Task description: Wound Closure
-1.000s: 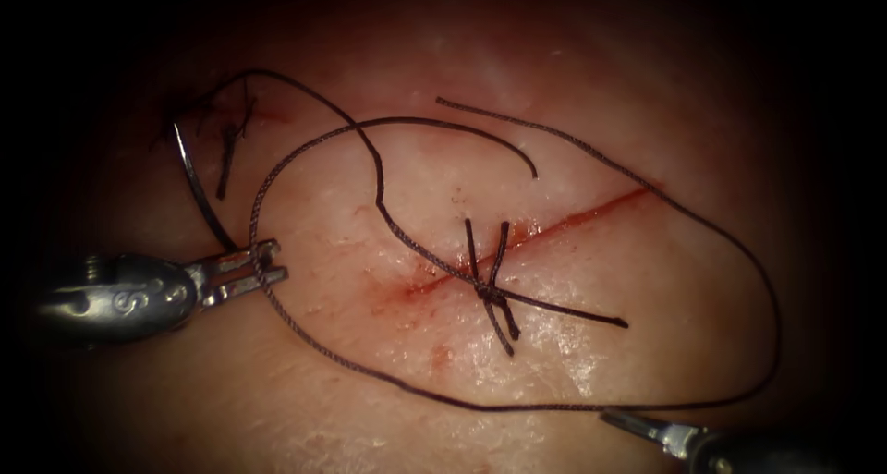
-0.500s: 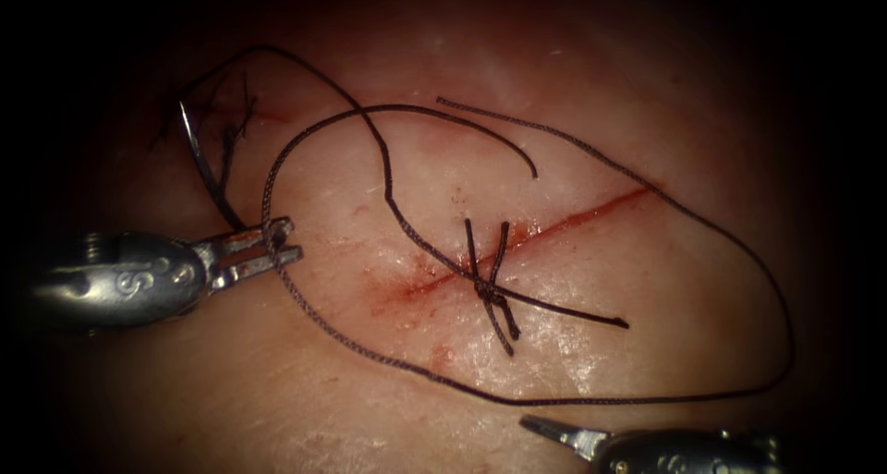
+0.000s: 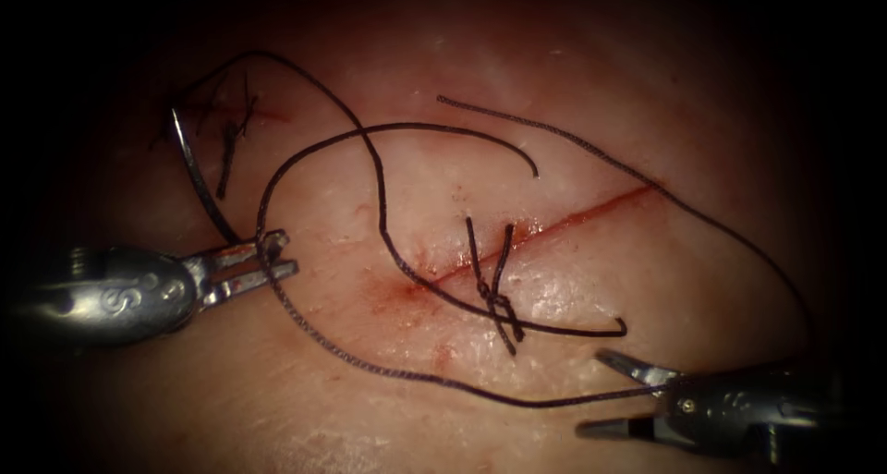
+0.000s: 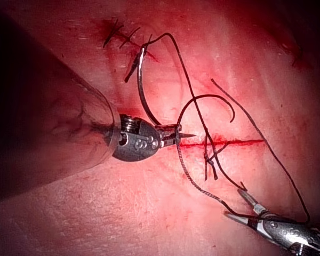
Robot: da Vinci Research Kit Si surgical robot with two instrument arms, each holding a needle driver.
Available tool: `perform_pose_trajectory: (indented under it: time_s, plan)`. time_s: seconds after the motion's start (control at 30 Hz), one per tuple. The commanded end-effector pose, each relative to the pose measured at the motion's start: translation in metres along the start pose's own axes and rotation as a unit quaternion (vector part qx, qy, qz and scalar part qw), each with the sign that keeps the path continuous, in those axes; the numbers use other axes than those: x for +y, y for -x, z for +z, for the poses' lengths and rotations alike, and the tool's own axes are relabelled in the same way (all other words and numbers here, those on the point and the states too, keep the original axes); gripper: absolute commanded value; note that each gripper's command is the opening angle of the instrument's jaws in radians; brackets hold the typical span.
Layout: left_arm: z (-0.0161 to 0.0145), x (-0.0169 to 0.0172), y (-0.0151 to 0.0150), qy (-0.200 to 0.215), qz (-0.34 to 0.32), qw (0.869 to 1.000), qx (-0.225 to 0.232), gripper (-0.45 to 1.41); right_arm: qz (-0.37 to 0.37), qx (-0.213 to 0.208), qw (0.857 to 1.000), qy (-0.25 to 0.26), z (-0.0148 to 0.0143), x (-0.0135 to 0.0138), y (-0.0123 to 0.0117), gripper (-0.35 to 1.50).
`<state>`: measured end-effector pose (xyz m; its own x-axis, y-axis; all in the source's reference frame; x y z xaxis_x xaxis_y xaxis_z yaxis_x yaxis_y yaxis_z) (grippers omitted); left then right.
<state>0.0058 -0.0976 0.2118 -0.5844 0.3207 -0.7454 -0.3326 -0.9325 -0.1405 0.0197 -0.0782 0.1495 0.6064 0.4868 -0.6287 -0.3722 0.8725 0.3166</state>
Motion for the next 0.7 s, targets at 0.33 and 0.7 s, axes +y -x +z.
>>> perform_pose_trajectory:
  time_s: [0.33, 0.7]
  plan:
    - [0.0005, 0.0012, 0.0003, 0.002, -0.001, 1.000, 0.001, -0.45, 0.026, 0.011, 0.999, 0.022, -0.0011, 0.0030, 0.0008, 0.93]
    - [0.0008, 0.0015, 0.0004, 0.003, -0.001, 1.000, 0.002, -0.45, 0.004, 0.024, 1.000, 0.014, 0.0023, 0.0018, -0.0013, 0.94]
